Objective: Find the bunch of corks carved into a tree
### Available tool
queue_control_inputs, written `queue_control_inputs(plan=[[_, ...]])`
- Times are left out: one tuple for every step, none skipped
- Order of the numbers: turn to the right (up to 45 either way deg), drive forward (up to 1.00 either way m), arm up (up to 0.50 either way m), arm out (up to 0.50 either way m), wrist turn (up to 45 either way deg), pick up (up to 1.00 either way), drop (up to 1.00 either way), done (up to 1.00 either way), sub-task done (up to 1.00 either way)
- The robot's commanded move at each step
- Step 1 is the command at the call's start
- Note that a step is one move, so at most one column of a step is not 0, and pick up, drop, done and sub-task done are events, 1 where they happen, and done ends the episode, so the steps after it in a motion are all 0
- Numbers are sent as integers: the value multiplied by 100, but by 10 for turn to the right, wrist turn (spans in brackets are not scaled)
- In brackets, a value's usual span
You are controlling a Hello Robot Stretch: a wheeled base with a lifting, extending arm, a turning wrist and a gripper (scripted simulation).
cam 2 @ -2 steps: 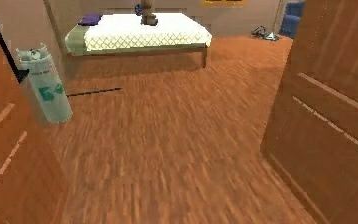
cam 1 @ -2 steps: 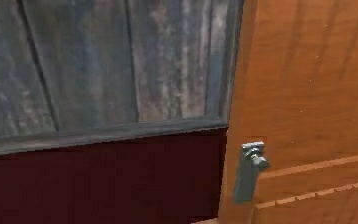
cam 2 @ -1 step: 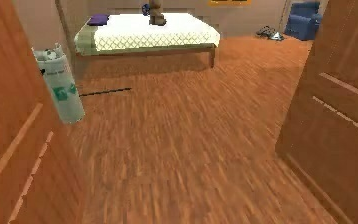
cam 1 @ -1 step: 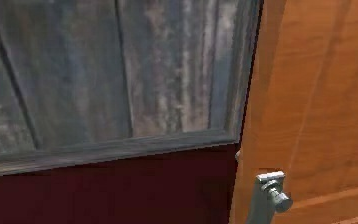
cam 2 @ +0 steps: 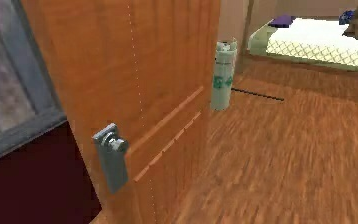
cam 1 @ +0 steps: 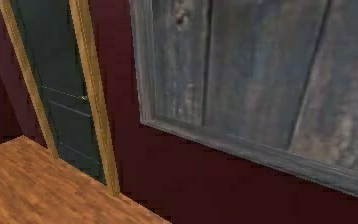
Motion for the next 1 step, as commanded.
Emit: queue_control_inputs(plan=[[-210,0,0,0,0,0,0,0,0]])
